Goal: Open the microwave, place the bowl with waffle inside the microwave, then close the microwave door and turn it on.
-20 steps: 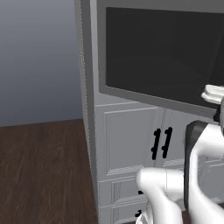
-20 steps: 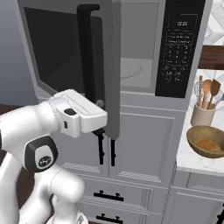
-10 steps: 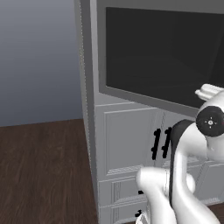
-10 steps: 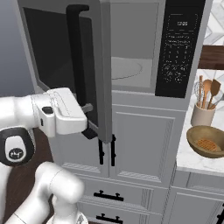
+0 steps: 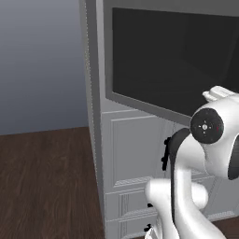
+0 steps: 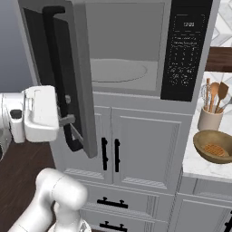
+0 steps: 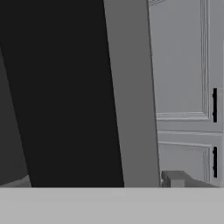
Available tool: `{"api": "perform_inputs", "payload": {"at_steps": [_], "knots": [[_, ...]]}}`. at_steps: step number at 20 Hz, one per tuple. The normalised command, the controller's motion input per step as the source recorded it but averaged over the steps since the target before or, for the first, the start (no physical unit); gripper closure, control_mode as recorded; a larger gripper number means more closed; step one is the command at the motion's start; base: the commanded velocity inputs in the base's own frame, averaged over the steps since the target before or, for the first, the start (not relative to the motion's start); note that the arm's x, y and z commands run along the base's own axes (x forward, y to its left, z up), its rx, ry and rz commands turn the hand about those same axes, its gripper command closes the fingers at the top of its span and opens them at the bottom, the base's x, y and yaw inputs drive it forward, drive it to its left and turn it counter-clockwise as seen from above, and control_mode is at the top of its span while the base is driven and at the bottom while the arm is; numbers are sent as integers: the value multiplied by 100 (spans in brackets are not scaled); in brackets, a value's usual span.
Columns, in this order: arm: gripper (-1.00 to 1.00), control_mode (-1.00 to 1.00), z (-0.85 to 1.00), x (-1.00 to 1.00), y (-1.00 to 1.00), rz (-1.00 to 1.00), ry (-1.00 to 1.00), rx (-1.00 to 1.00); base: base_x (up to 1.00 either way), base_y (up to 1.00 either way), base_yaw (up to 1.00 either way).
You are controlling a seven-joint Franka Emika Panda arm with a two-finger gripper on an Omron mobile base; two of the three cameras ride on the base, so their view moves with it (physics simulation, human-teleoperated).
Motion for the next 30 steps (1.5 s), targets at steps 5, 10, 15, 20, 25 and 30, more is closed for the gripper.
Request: {"api": "perform_inputs", "payload": {"at_steps": [5,10,15,20,25,30], "knots": [[-100,-100,-17,-100,7,2,-20,-14,0,0,0],[-100,-100,-34,-91,73,24,-3,-27,0,0,0],[-100,-100,-22,-37,89,25,3,-27,0,0,0],[-100,-100,-14,27,48,1,7,-13,0,0,0],[-100,-100,-24,32,66,-17,0,-3,0,0,0],[-100,-100,-11,57,66,-9,8,-9,0,0,0]]}}
